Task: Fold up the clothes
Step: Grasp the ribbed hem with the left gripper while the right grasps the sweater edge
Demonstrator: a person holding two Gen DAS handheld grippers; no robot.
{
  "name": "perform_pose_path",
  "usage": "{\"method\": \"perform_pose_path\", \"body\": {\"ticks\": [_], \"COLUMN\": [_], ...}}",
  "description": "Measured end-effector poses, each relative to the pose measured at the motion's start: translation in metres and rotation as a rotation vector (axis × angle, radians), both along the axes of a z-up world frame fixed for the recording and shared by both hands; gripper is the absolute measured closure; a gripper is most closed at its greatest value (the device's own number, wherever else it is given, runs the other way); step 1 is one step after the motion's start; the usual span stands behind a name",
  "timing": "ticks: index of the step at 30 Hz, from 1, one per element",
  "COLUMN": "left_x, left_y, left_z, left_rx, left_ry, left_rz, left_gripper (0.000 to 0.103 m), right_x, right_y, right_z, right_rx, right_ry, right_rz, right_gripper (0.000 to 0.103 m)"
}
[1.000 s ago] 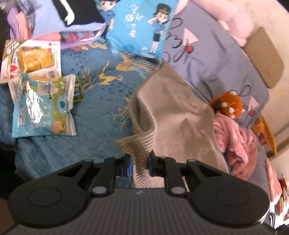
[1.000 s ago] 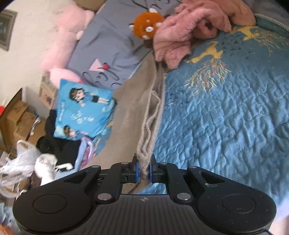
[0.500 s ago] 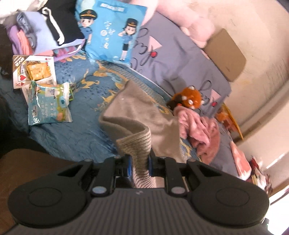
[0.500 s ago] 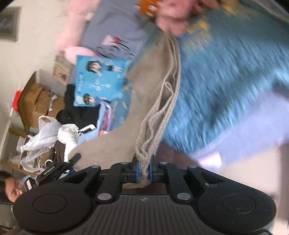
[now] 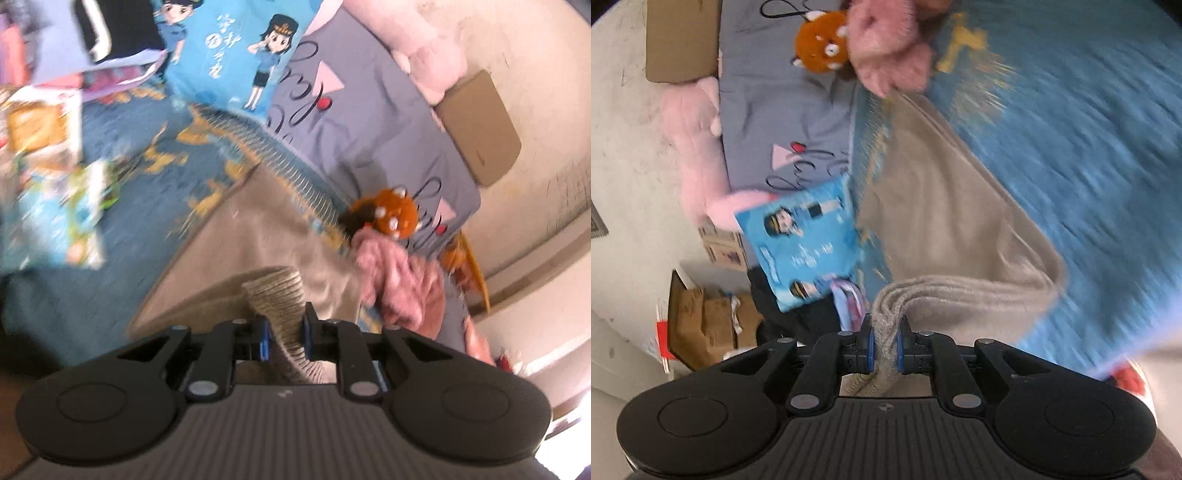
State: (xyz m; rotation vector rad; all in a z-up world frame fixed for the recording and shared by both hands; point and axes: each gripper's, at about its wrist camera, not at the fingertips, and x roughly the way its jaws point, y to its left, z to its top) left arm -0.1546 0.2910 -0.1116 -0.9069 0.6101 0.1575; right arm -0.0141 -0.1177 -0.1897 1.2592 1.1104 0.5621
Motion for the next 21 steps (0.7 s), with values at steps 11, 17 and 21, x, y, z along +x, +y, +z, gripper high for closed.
{"method": "perform_pose_path", "body": {"ticks": [11,17,21], "left_x": [0.192,0.235,0.241], "left_y": [0.047,0.052,0.053], "left_z": [0.018,-0.01,-0.055], "left_rx": [0.184,0.239,0.223], "left_ry": [0.037,0.099,0.202], "left_rz": [0.025,-0.013,-0.046], "left_gripper": [0.086,0.085,0.084], "right_x": [0.162,0.2,0.195], "right_y": [0.085,0.111,0.11], "right_z": [0.035,0.019,0.01], "right_rx": [-0.413,-0.524,-0.55], "right_ry": [-0.219,-0.237,-0.229], "right_rz": [-0.033,-0.006,-0.017], "right_gripper": [0.093,0.093,0.093]}}
